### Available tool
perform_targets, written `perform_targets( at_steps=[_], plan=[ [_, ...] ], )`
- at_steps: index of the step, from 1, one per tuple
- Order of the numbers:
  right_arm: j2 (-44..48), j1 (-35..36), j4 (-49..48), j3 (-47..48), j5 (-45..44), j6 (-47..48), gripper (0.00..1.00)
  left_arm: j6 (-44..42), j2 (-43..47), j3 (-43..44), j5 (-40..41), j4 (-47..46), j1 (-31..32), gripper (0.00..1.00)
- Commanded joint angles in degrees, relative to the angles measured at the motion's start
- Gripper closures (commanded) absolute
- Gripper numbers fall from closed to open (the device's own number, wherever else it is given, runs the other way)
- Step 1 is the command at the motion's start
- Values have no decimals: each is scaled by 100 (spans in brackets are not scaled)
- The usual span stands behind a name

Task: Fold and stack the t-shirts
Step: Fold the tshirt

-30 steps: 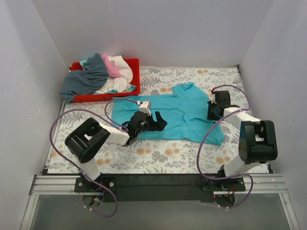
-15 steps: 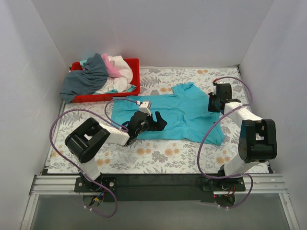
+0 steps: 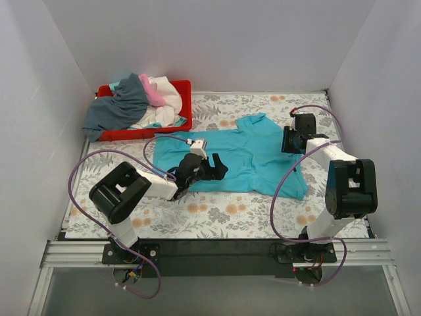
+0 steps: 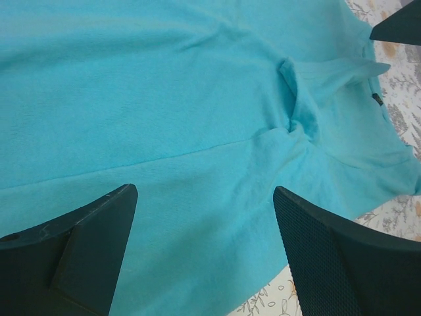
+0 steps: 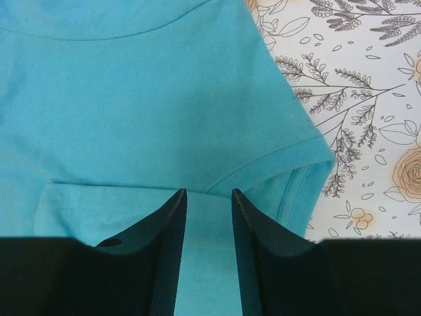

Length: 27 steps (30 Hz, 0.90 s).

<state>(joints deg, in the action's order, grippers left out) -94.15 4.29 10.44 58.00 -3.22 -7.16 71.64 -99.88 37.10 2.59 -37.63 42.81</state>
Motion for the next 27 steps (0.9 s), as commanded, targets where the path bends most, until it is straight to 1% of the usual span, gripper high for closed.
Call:
perform_targets(
  at_steps=[1, 3, 7, 10, 11, 13, 15, 20, 27],
  plan=[
    [133, 115, -77, 46, 216, 4, 69, -185, 275, 25, 505, 168, -62, 22],
    [282, 220, -86, -130, 269, -22, 68, -194, 363, -53, 558, 168, -123, 22],
    [748, 746, -165, -631, 226, -136, 67, -194, 416, -124, 734, 168, -194, 21],
    [976, 1002, -165, -912, 278, -224, 66, -133, 477, -264, 874, 160, -211, 21],
    [1047, 1038, -165, -991, 278, -251, 66, -124, 513, -317, 910, 133, -211, 21],
    [1214, 1152, -173, -1246, 576, -295, 66, -97, 583, -475, 945, 80, -211, 21],
    [1276, 1205, -165, -1413, 569, -295, 65, -80, 522, -572, 1050, -16, -211, 21],
    [1075, 1223, 10, -1467, 647, -260, 64, 122, 276, -879, 1121, -34, -229, 21],
    [802, 1223, 432, -1669, 823, -216, 64, 421, 407, -1425, 1174, 62, -273, 21]
  ],
)
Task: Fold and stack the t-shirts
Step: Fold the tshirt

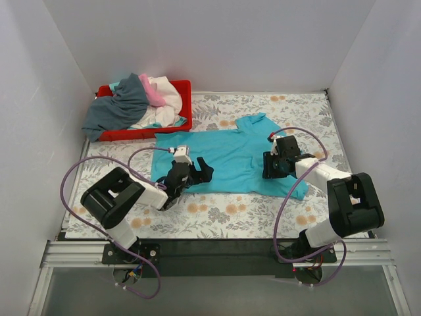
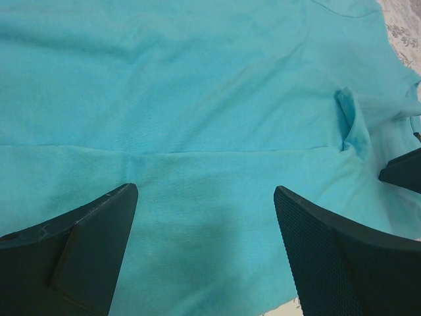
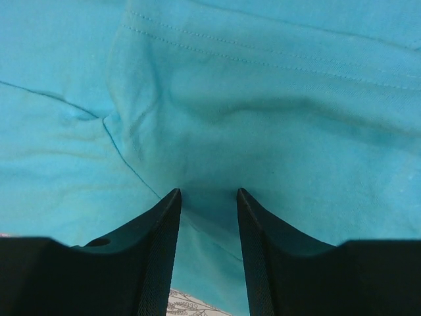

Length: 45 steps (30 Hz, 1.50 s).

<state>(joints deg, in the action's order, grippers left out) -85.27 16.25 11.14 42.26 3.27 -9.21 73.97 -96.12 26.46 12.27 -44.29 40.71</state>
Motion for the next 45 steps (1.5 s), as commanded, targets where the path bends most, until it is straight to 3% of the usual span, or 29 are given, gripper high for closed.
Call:
perform_targets(
  at_steps=[1, 11, 22, 36, 45],
  plan=[
    [-103, 27, 502, -95, 261, -2, 64, 231, 58, -404, 179, 729, -63, 21],
    [-200, 27, 1742, -156, 806, 60, 63, 802, 479, -1010, -137, 1107, -72, 21],
    [-297, 36, 2428, -350, 1730, 78, 62, 1356, 269, -1362, -1147, 1081, -63, 22],
    [221, 36, 2613, -324, 957, -80, 57, 1594, 198, -1248, -1649, 1722, -63, 22],
    [652, 27, 2139, -306, 376, -195, 55, 1830, 480, -1441, -1921, 2241, -63, 22]
  ],
)
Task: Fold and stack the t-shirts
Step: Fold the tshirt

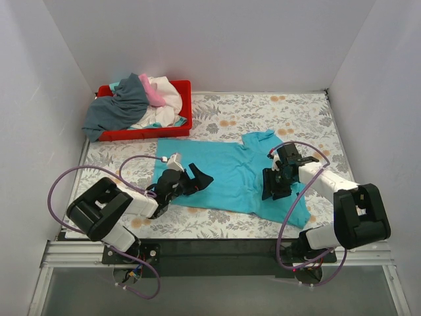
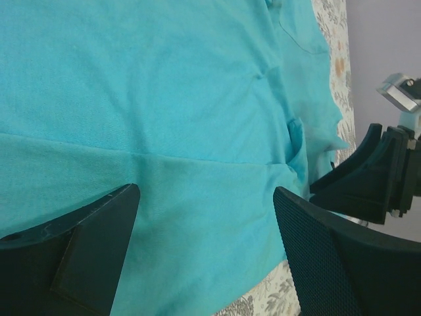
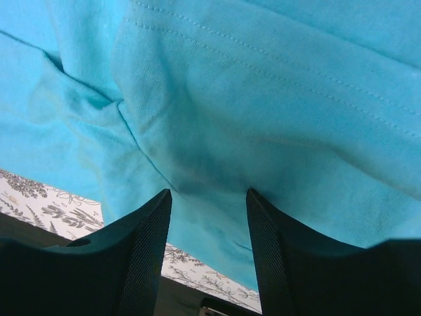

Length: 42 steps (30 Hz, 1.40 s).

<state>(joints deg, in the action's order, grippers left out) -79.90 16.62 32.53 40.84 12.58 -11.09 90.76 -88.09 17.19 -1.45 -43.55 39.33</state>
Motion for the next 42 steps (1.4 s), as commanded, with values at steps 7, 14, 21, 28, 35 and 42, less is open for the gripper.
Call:
perform_targets(
  at_steps=[7, 14, 21, 28, 35, 42],
  plan=[
    [457, -10, -520, -322, -520, -174, 53, 469, -428, -752, -980, 2087, 382, 23],
    [931, -19, -783, -542, -397, -305, 52, 425, 809, -735, -445, 2956, 409, 22],
    [1556, -1, -1424, -226, -265, -543, 51, -602, 2305, 398, 1242, 4319, 330, 19],
    [1504, -1, -2163, 520, -554, -543, 49, -1305, 2184, 1251, 1630, 3759, -215, 17],
    [942, -10, -2961, 1277, -511, -455, 48, -1526, 1313, 1788, 1806, 3608, -1111, 16],
    [177, -229, -3357, 1891, -46, -253, 46, -1992, 602, 2437, 2255, 3642, -1716, 16]
  ],
)
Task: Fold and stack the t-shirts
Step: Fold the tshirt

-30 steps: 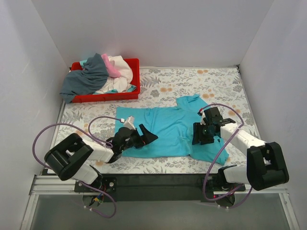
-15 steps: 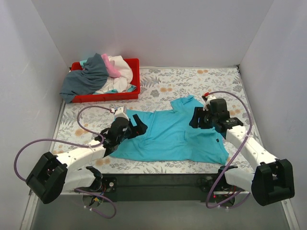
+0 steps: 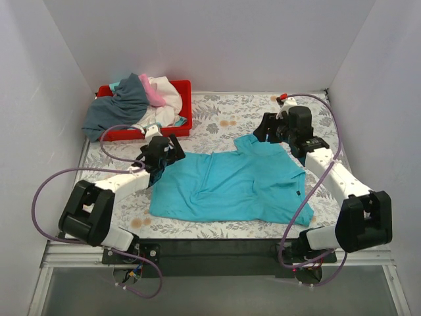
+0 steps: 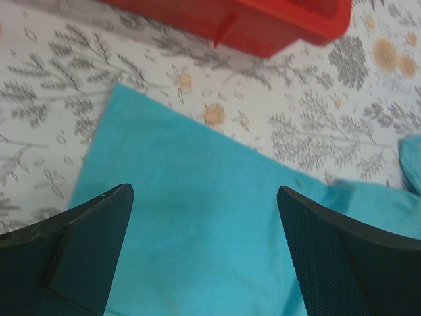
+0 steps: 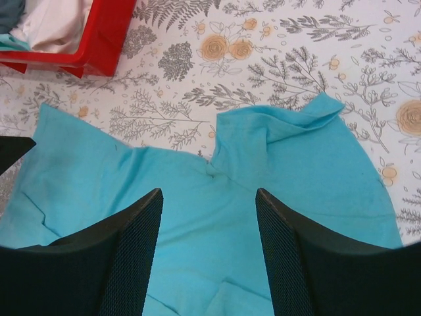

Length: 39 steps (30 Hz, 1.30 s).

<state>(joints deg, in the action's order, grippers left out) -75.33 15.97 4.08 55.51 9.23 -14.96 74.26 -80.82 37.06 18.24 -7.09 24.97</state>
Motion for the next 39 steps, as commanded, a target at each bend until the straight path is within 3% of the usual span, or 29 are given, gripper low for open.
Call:
perform_targets(
  at_steps=[1, 8, 15, 34, 39],
  plan=[
    [-385, -199, -539, 478, 507, 160, 46, -385, -362, 686, 294, 50, -352, 16],
    [-992, -454, -838, 628, 1115, 186, 46, -676, -1023, 1215, 400, 32, -660, 16],
    [-993, -507, -917, 444, 1353, 274, 46, -878, -1735, 1769, 338, 305, -783, 21],
    [-746, -630, -1032, 101, 1397, 266, 46, -957, -2131, 1866, 321, 586, -862, 54],
    [-781, -656, -1049, 110, 1414, 275, 46, -983, -2140, 1867, 294, 665, -862, 55]
  ],
)
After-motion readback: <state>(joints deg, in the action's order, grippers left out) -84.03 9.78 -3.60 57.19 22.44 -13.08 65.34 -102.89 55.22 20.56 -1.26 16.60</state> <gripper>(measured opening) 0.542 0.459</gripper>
